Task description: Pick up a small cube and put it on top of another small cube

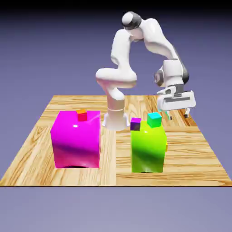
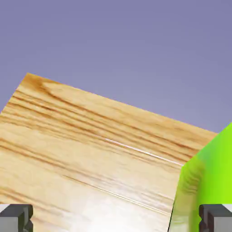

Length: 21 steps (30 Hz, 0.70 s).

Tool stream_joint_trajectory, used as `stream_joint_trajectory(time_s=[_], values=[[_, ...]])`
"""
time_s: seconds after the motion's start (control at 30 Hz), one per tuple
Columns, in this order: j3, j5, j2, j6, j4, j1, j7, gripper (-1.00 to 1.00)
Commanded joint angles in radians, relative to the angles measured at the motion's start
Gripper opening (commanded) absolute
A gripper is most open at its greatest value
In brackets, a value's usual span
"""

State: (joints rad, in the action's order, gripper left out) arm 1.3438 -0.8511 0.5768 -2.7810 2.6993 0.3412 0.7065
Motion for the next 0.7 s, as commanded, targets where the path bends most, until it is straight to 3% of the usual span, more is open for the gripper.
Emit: stream_joint_trajectory(time_s=[0.0,0.5,0.67], values=[[0.036,-0.024,0.000,0.006,-0.002,0.010,-0.001,0.00],[0.497,-0.482,-0.014,0.005,0.087,0.324,-0.093,0.00],[0.664,-0.699,0.114,0.051,0.008,0.469,-0.242,0.00]])
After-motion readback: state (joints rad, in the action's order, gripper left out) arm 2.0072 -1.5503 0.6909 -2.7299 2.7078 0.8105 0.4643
